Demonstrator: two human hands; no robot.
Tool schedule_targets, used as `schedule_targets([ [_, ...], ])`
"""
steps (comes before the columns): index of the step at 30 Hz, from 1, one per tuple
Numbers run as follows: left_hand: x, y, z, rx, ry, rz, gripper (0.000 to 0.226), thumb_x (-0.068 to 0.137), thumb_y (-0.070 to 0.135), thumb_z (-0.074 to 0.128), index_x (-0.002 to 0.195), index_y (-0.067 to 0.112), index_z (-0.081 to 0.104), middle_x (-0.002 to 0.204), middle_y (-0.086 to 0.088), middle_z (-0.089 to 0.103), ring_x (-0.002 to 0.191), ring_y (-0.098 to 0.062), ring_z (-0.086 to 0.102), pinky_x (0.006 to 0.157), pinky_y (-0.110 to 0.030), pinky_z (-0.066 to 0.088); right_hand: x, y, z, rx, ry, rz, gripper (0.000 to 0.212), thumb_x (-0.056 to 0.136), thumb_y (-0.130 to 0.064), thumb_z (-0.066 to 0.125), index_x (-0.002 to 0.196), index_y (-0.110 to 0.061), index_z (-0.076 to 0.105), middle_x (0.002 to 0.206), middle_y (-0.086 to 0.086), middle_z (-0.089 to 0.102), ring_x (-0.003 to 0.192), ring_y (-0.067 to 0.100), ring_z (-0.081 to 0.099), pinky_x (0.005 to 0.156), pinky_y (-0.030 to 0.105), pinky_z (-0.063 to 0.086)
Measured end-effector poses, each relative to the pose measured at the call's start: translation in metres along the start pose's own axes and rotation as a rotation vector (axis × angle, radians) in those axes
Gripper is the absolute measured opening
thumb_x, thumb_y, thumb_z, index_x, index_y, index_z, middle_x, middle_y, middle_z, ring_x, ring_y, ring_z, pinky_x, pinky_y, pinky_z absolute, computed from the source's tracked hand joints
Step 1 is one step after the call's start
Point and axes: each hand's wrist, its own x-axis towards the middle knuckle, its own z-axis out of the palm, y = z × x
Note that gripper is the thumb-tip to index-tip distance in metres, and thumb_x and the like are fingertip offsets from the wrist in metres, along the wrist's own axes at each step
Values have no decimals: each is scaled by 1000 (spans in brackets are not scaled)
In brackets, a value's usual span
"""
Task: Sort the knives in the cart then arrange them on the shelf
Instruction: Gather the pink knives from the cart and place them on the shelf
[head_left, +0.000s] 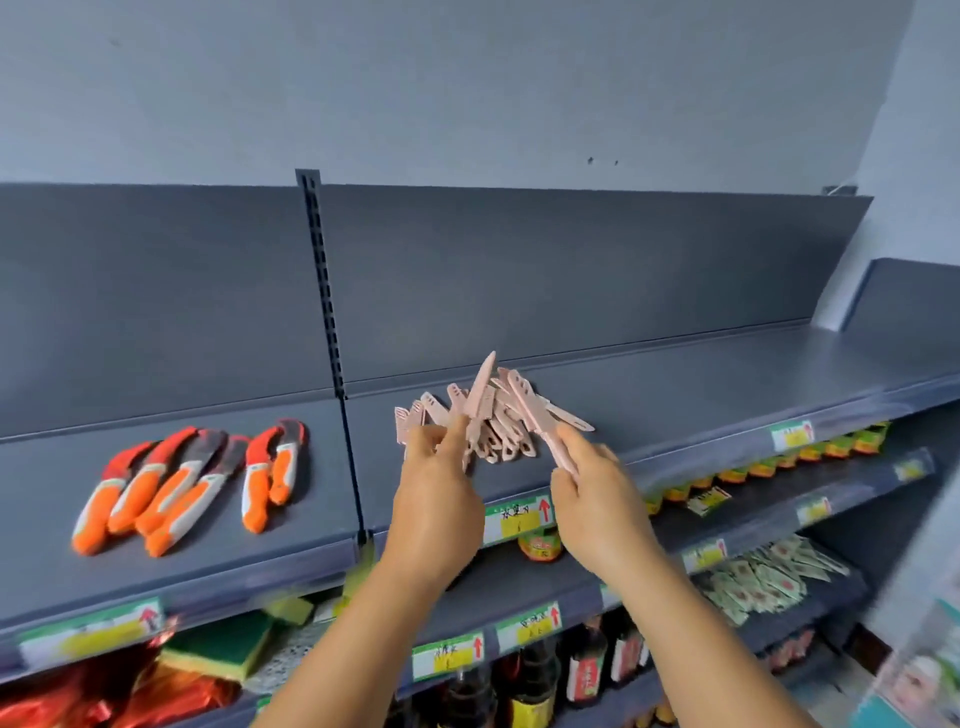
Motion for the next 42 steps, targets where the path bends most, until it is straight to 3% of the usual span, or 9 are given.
schedule_targets([
  [4, 30, -18, -6, 63, -44, -69, 58, 86, -6, 43, 140, 13, 39, 129, -1, 36, 101, -23, 51, 80, -28, 45, 37, -14, 20, -74, -42, 3, 46, 100, -14, 38, 144, -23, 35, 142, 6, 41, 121, 27, 48, 96, 35, 42],
  [9, 62, -34, 6, 205, -107, -188, 59, 84, -3, 48, 139, 15, 38, 139, 2, 33, 105, -25, 54, 78, -30, 47, 84, -17, 44, -128, -86, 7, 58, 97, -7, 38, 146, -37, 28, 145, 3, 35, 119, 26, 48, 90, 33, 44],
  [14, 91, -50, 30, 269, -172, -301, 45, 84, 3, 54, 127, 10, 46, 137, 0, 34, 117, -26, 47, 85, -34, 47, 127, -7, 70, -195, -153, 69, 61, 95, -13, 48, 146, -36, 26, 137, 4, 40, 115, 28, 51, 84, 36, 49],
  [18, 109, -60, 53, 352, -264, -331, 38, 88, 13, 58, 124, 9, 48, 135, -4, 37, 123, -26, 41, 88, -32, 43, 149, 1, 81, -271, -262, 88, 73, 91, -12, 52, 150, -33, 16, 144, 5, 32, 128, 27, 37, 100, 39, 43],
  [21, 115, -63, 65, 402, -294, -304, 34, 94, 19, 47, 126, 9, 50, 136, -5, 42, 123, -27, 40, 97, -33, 38, 156, 9, 87, -375, -315, 29, 64, 92, -17, 49, 149, -23, 20, 150, 3, 24, 133, 26, 23, 107, 38, 31],
  [25, 113, -68, 71, 421, -279, -278, 36, 100, 29, 31, 125, 11, 50, 134, -4, 45, 118, -27, 45, 97, -36, 36, 154, 17, 92, -431, -367, -61, 57, 97, -29, 41, 148, -19, 19, 152, 2, 21, 137, 28, 17, 111, 39, 22],
  [31, 113, -73, 73, 404, -260, -262, 35, 100, 29, 30, 121, 10, 52, 129, -4, 48, 115, -27, 48, 96, -38, 38, 153, 18, 90, -414, -394, -88, 51, 100, -33, 31, 147, -18, 18, 153, 3, 19, 140, 27, 16, 113, 41, 18],
  [36, 107, -67, 67, 393, -164, -196, 36, 101, 29, 29, 124, 10, 48, 129, -3, 47, 115, -25, 47, 96, -36, 38, 141, 17, 77, -337, -305, -121, 48, 102, -36, 27, 147, -24, 19, 154, -2, 19, 141, 23, 16, 115, 39, 17],
  [42, 65, -46, 49, 293, -88, 22, 33, 100, 30, 36, 124, 15, 53, 124, 0, 54, 110, -22, 50, 89, -34, 44, 85, 15, 45, -256, -168, -86, 49, 101, -37, 29, 148, -29, 19, 157, -8, 16, 143, 18, 13, 115, 36, 14],
])
